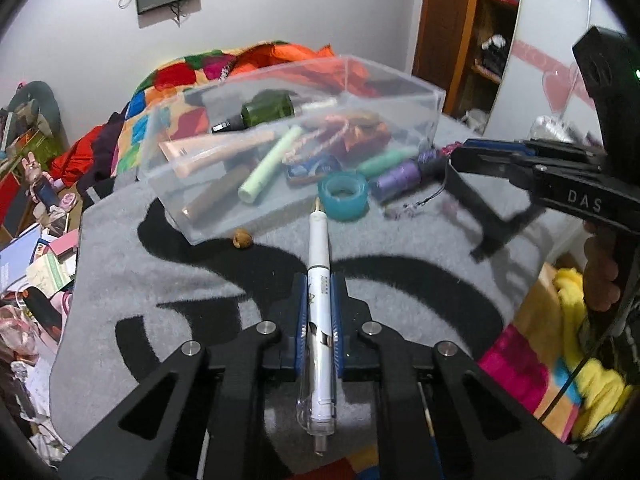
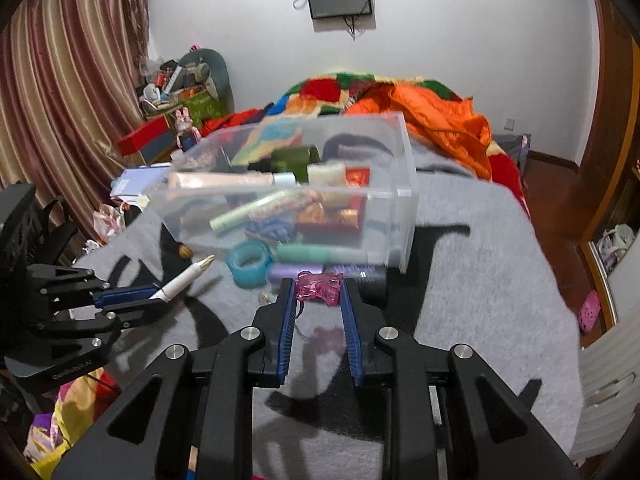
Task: Organize objects
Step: 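Grasp the white pen with the left tool while the right tool grasps the pink butterfly clip, then drop the white pen into the clear box with the left tool while the right drops the pink clip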
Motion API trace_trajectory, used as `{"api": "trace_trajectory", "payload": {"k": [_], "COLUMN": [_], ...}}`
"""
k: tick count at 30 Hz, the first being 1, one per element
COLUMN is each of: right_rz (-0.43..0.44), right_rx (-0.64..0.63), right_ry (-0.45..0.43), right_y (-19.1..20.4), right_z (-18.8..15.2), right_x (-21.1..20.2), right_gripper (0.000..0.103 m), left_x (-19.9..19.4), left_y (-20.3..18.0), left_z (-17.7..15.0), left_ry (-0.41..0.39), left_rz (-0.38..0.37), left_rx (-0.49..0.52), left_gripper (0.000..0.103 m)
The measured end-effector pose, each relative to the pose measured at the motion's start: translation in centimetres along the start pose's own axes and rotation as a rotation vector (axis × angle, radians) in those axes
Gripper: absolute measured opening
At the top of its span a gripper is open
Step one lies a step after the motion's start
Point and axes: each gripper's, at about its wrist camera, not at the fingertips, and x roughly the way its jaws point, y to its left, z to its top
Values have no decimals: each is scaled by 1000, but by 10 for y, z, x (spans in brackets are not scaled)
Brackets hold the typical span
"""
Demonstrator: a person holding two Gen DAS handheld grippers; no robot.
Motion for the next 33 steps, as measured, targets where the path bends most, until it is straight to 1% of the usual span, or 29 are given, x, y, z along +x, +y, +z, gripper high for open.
{"api": "trace_trajectory", "payload": {"k": [6, 10, 17, 20, 26, 33], "right_rz": [6, 8, -2, 11, -3, 24], "right_rx": [-23, -24, -24, -18, -29, -35], "right_ry": [-57, -91, -149, -174, -216, -203], "right_y": [10, 12, 14, 13, 16, 20], "right_z": [19, 32, 58, 71, 96, 107], "right_x": [-15, -22, -30, -33, -33, -17], "right_gripper": [20, 20, 20, 20, 20, 21], "left_x": [-20, -30, -39, -40, -39, -26], "left_y": [1, 3, 12, 17, 32, 48], "left_z": [13, 25, 47, 55, 77, 100], "left_ry": [-80, -132, -202, -220, -249, -253], "left_rz": [-5, 15, 21, 29, 42, 47], "left_rx": [-39, -53, -91, -101, -128, -157], "left_gripper": [10, 10, 10, 10, 10, 10]}}
